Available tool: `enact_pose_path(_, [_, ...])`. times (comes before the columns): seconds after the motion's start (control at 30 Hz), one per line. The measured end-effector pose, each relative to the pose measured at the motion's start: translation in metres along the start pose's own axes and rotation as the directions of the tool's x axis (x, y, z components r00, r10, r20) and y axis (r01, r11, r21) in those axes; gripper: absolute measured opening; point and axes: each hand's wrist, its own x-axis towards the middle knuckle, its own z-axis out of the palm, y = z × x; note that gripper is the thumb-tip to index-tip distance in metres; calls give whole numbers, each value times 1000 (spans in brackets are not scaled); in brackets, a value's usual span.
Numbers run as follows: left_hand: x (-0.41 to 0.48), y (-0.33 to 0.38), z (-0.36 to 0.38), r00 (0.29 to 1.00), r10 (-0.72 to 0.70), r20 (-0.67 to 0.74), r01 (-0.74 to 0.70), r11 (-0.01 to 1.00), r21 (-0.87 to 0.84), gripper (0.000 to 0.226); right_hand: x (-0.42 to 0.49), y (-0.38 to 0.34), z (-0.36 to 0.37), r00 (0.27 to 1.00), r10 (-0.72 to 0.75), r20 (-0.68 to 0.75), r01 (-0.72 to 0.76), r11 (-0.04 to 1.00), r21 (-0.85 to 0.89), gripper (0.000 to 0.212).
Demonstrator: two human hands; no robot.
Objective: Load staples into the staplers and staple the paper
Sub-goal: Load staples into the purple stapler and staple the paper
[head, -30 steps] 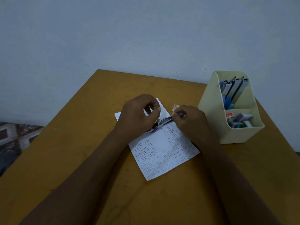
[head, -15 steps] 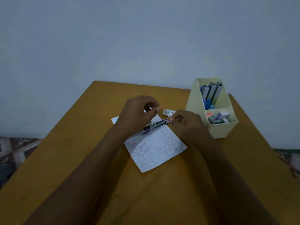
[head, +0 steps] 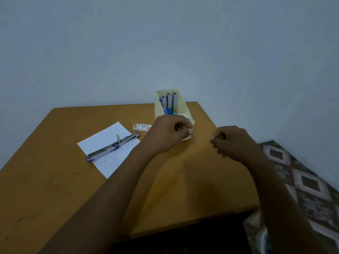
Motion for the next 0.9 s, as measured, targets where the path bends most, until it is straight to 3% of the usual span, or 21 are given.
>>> enact_pose_path(0.23, [3, 71, 89, 967, 123, 223, -106, 991, -84, 10, -70, 79, -58, 967, 218, -134, -222, 975, -10, 16])
enact_pose_path(0.37, [-3, 109, 147, 900, 247, 360, -241, 968, -64, 10, -114, 124, -79, 918, 363, -158, -367, 930, 4, 16])
enact_pose_path(0.6, [-20, 150, 239, 754, 269, 599, -316, 948, -29, 17, -177, 181, -98, 839, 513, -180, -525, 850, -24, 22])
enact_pose_path(0.77, [-33, 163, 279, 717, 255, 649, -305, 952, -37, 42, -195, 204, -102, 765, 616, -190, -630, 777, -17, 21])
enact_pose_path(0.9, [-26, 160, 273, 756, 262, 600, -320, 947, -11, 38, -194, 206, -96, 782, 597, -180, -608, 794, -10, 23])
